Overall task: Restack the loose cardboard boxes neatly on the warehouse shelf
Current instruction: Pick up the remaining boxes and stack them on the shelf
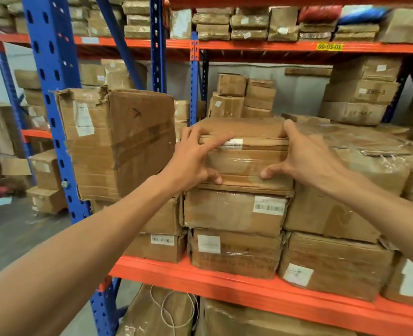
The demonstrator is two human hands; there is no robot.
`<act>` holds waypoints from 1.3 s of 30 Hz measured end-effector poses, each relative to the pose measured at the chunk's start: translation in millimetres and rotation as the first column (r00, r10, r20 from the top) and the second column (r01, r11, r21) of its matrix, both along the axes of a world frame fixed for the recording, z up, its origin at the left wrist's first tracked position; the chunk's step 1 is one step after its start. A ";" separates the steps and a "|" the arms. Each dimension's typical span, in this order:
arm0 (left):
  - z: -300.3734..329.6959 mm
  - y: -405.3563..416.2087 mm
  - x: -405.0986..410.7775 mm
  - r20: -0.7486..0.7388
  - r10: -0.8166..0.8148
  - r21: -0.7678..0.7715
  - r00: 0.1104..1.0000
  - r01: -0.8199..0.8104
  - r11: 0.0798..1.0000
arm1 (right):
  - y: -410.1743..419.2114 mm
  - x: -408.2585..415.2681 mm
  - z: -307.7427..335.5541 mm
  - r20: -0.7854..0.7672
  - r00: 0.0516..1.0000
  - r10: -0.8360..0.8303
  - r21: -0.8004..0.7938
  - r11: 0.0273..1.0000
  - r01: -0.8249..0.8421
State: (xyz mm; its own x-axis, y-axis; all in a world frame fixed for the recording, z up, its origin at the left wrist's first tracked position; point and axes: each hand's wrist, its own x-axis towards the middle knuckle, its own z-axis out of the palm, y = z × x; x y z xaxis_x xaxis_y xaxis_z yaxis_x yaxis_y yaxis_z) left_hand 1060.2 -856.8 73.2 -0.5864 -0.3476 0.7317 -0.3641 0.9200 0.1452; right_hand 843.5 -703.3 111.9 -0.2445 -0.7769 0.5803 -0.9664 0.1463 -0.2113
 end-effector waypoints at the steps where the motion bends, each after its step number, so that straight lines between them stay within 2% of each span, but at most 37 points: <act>1: 0.5 -1.7 -3.4 0.008 0.002 0.006 1.000 -0.002 1.000 | -3.6 1.1 2.0 -0.054 0.998 -0.042 0.021 0.999 0.044; 2: 1.0 -3.7 -5.7 0.023 0.010 0.016 1.000 -0.011 1.000 | -7.1 3.0 4.0 -0.146 0.983 -0.110 0.040 0.992 0.117; 5: 0.2 -9.7 -7.4 0.055 0.030 0.024 0.998 -0.032 0.999 | -15.3 9.4 10.5 -0.444 0.855 -0.270 0.048 0.945 0.323; 10: -0.6 -10.9 -5.5 0.110 0.049 0.006 0.993 -0.050 0.999 | -24.7 29.8 51.7 -0.604 0.765 -0.222 0.228 0.872 0.433; 12: -3.2 -8.3 1.2 0.127 0.074 -0.026 0.989 -0.071 0.997 | -32.0 43.4 79.4 -0.546 0.812 -0.207 0.311 0.849 0.426; 13: -6.2 -7.1 6.3 0.087 0.102 -0.058 0.991 -0.097 0.994 | -38.1 49.5 93.8 -0.487 0.854 -0.182 0.337 0.863 0.376; 15: -12.5 -5.3 20.7 -0.091 0.206 -0.124 0.974 -0.217 0.968 | -53.4 63.9 120.5 -0.393 0.917 -0.072 0.298 0.933 0.201; 17: -17.3 -7.7 41.0 -0.309 0.316 -0.130 0.897 -0.369 0.921 | -69.6 87.1 142.5 -0.405 0.912 0.062 0.206 0.978 0.025; 19: -19.4 -11.8 65.9 -0.464 0.388 -0.087 0.796 -0.477 0.874 | -84.1 118.7 158.0 -0.428 0.881 0.200 0.185 0.974 -0.132; 21: -21.1 -14.0 90.0 -0.540 0.484 0.029 0.688 -0.559 0.829 | -101.5 154.1 166.2 -0.425 0.841 0.334 0.227 0.939 -0.258; 22: -22.5 -14.8 100.6 -0.560 0.542 0.135 0.627 -0.576 0.806 | -111.0 172.7 166.5 -0.413 0.826 0.383 0.254 0.920 -0.300; 24: -24.3 -18.0 119.2 -0.552 0.646 0.372 0.527 -0.538 0.756 | -130.1 210.2 161.2 -0.397 0.799 0.451 0.317 0.885 -0.342; 25: -25.3 -20.5 127.9 -0.516 0.683 0.460 0.517 -0.505 0.731 | -139.9 228.5 156.8 -0.393 0.781 0.485 0.350 0.865 -0.361; 29: -34.3 -27.0 146.2 -0.337 0.656 0.551 0.675 -0.424 0.719 | -172.0 280.9 135.2 -0.394 0.705 0.590 0.475 0.787 -0.393; 32: -39.2 -29.9 142.6 -0.367 0.602 0.554 0.709 -0.354 0.754 | -189.4 287.6 120.3 -0.453 0.670 0.589 0.527 0.783 -0.332; 35: -47.2 -33.1 146.8 -0.423 0.547 0.484 0.722 -0.330 0.810 | -191.9 277.1 117.1 -0.496 0.648 0.578 0.514 0.797 -0.318; 37: -56.7 -37.9 157.8 -0.492 0.455 0.466 0.742 -0.217 0.858 | -185.2 266.4 120.6 -0.526 0.658 0.539 0.484 0.826 -0.290; 39: -67.5 -41.7 167.9 -0.536 0.404 0.555 0.741 -0.052 0.830 | -176.6 252.3 126.3 -0.513 0.693 0.507 0.499 0.833 -0.240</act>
